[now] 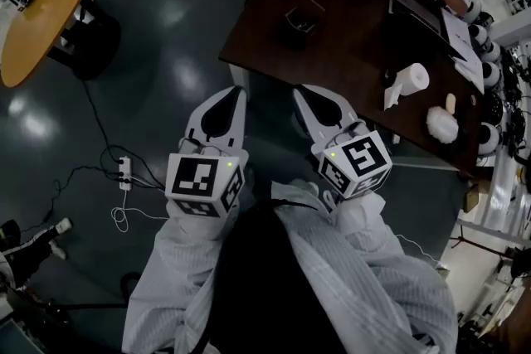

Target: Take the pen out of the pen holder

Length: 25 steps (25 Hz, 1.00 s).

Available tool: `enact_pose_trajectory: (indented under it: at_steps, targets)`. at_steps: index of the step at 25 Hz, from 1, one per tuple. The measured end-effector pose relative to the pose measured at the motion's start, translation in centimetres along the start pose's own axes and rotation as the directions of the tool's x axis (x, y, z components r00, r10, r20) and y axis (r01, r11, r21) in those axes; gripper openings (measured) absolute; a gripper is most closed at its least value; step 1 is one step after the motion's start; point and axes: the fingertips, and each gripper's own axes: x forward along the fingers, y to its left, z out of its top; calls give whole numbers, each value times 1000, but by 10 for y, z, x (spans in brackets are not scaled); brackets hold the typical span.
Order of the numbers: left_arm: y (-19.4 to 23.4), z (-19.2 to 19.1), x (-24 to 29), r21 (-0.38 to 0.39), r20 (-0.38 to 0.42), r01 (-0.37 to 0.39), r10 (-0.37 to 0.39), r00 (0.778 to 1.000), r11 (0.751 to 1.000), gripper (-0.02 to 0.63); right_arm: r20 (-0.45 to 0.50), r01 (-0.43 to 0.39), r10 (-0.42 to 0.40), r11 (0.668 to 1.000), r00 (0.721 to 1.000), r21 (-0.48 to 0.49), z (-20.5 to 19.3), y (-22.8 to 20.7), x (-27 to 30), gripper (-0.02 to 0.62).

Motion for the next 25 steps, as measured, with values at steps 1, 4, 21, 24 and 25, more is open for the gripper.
enact_pose_trajectory:
  at_steps: [1,4,21,24,25]
  targets:
    - [10,2,5,7,-15,24,-24,1000,1000,5,-2,32,-32,999,999,10,0,-3,9,2]
    - [34,5,24,10,-53,90,-89,995,996,5,-11,124,-124,991,992,47,-2,-17,30,2]
    - [46,3,205,-24,-154,258,-258,954,966,5,-155,322,-300,936,941,143,-37,-180,99,2]
    - [47,5,223,-34,-157,262,-264,952,965,5,-182,338,-310,929,933,151,-42,-202,108,2]
    - [49,5,228,-37,-159,262,-265,951,964,5,-190,348,-318,924,929,156,-44,-209,112,2]
